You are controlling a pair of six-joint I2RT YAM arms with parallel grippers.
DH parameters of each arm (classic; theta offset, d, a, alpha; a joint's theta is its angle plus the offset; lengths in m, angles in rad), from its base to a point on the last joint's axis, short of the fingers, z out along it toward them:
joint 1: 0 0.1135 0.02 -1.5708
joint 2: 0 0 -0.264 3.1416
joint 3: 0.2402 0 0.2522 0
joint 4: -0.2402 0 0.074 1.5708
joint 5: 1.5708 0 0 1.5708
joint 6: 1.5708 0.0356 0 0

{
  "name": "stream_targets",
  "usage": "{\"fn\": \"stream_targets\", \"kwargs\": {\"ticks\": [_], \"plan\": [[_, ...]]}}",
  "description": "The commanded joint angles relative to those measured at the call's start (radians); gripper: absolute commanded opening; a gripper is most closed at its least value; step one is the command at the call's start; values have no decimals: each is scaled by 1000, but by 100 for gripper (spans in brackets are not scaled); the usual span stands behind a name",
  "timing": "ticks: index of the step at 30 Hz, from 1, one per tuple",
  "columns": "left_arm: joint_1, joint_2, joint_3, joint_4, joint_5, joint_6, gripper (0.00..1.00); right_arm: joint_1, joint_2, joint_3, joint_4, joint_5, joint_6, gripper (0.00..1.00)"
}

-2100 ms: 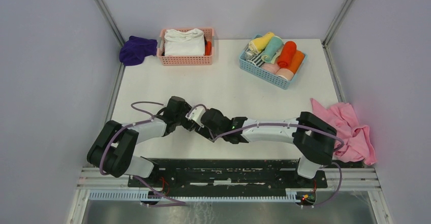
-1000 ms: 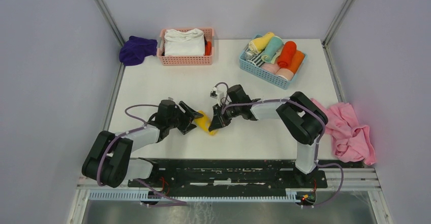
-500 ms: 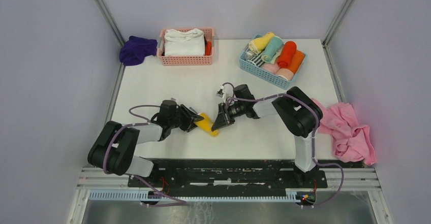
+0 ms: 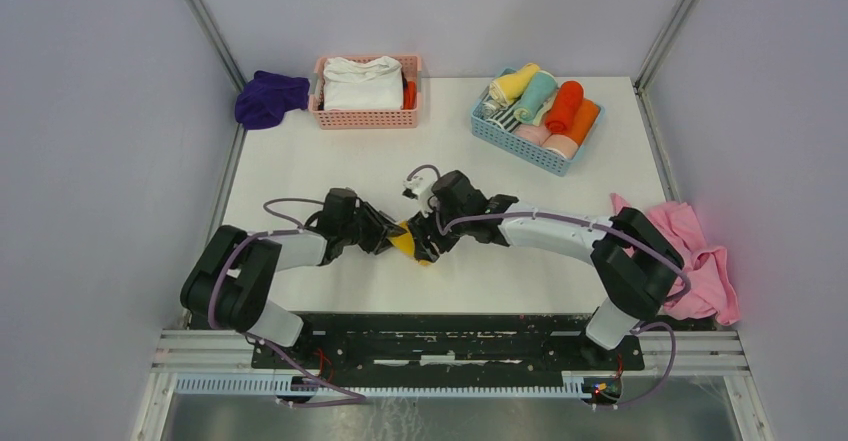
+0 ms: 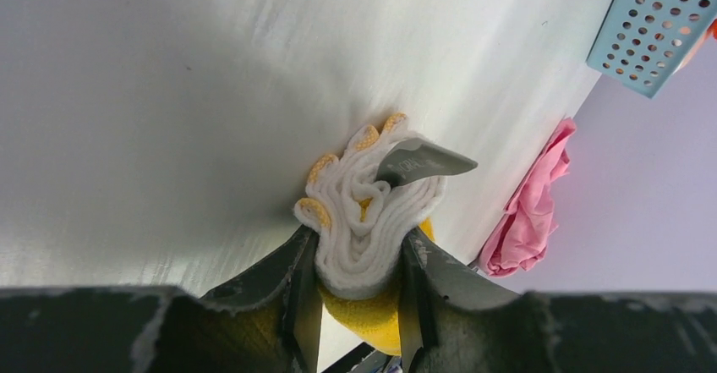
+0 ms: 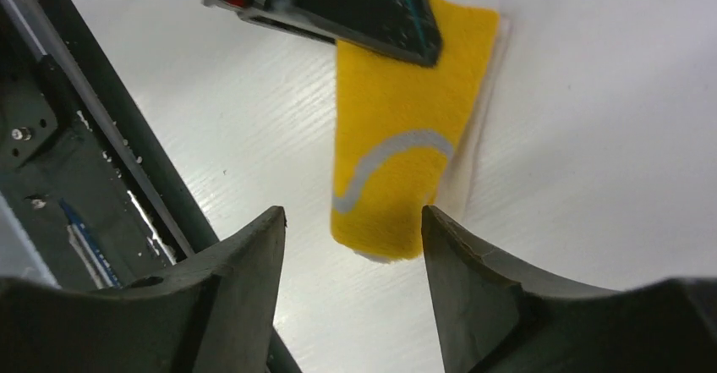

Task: Roll the towels
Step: Roll the towel at the center of the board.

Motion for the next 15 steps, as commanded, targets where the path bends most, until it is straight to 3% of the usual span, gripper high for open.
{"fn": "stream_targets", "kwargs": {"ticks": [1, 6, 15], "plan": [[-24, 38, 24, -151, -80, 92, 35, 96, -8, 111, -100, 296, -155, 69], [-41, 53, 40, -128, -87, 121, 36, 123, 91, 192, -132, 341, -172, 74], [-59, 129, 37, -2, -52, 144, 36, 123, 237, 216, -134, 317, -130, 71]]}}
